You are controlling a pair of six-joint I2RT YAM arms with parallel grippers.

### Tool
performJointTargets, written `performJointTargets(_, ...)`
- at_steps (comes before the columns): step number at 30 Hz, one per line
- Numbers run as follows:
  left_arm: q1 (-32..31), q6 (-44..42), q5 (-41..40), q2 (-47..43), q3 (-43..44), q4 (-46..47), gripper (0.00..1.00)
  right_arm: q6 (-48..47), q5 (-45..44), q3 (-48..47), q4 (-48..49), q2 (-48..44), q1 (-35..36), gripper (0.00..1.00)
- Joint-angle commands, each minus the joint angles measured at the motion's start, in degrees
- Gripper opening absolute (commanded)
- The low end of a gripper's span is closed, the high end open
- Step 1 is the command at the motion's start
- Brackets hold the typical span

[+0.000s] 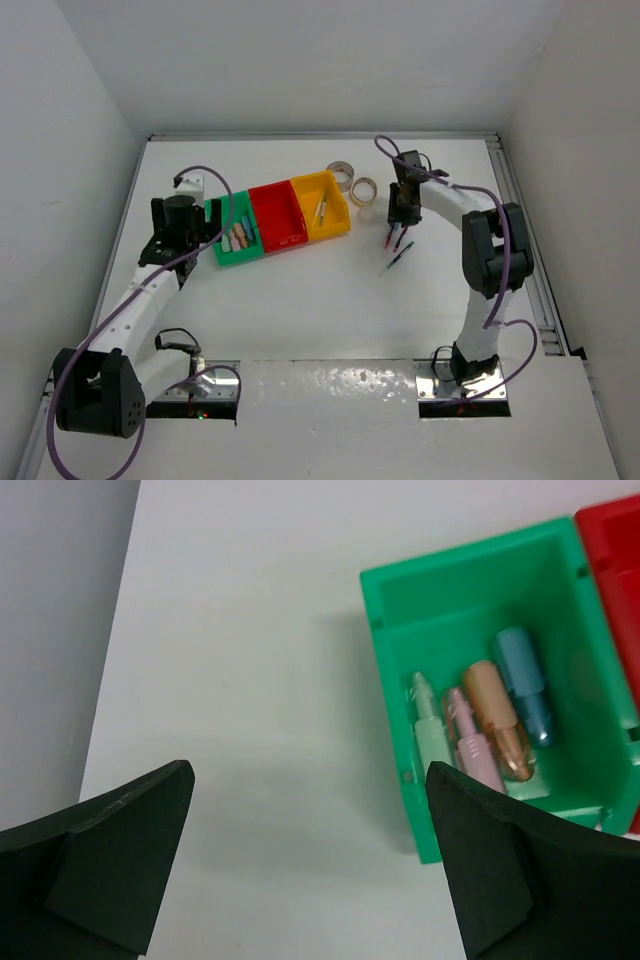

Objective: Sort the stationery into containers
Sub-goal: Pick up the pen from the center of the board.

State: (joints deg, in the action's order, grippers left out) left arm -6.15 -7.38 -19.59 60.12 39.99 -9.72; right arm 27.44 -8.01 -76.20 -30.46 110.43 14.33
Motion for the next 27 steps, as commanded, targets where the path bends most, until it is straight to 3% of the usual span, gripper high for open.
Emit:
performJointTargets(1, 1.6, -0.4, -0.4, -1.3, -1.4, 0.4, 1.0, 0.7, 1.4, -1.4, 1.7, 1.4, -0.1, 0.32)
performJointTargets(14, 2.9, -1.8, -0.6, -1.5, -6.2, 6.4, 1.0, 3.6, 1.4, 0.9, 3.9, 5.8, 2.5, 0.27)
performJointTargets(17, 3.4, -1.3, -0.5, -1.8, -6.3, 6.3, 1.0, 3.7, 1.4, 1.1, 4.2, 5.8, 2.5, 0.21)
performJointTargets(21, 4.0, -0.8, 0.1, -1.9, -6.4, 6.6, 1.0, 3.6, 1.3, 1.5, 4.4, 5.2, 2.7, 0.01)
performJointTargets(27, 4.1, -0.6, 0.9, -1.8, -6.5, 6.6, 1.0, 3.2, 1.1, -0.2, 5.1, 0.7, 2.7, 0.0)
